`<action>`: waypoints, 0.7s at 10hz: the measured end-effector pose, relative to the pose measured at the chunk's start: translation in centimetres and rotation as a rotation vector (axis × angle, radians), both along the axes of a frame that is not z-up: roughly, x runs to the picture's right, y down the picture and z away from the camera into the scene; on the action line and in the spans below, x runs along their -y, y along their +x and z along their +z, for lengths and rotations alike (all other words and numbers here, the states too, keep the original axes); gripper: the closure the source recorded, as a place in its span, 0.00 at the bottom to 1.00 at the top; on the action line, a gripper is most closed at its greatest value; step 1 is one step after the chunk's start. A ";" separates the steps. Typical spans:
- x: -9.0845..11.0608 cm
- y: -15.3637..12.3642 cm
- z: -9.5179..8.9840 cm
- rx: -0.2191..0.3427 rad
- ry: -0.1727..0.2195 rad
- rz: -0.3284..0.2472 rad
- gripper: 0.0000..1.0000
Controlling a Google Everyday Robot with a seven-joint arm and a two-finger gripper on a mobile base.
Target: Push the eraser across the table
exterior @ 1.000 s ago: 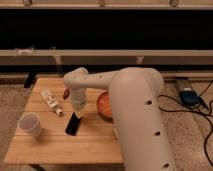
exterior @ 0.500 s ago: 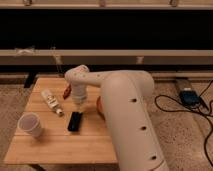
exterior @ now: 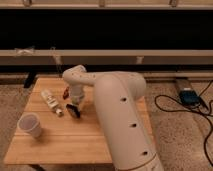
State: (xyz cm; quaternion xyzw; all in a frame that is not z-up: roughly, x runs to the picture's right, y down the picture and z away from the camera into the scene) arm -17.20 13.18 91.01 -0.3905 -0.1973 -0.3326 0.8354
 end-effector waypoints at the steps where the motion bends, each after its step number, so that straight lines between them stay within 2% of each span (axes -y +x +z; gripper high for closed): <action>1: 0.1 0.0 -0.1 0.000 -0.002 0.000 1.00; 3: -0.1 0.1 -0.3 0.000 -0.006 -0.003 1.00; 6: -1.9 -1.2 -3.5 0.033 -0.031 0.003 1.00; 7: -3.1 -2.4 -5.4 0.057 -0.043 -0.003 1.00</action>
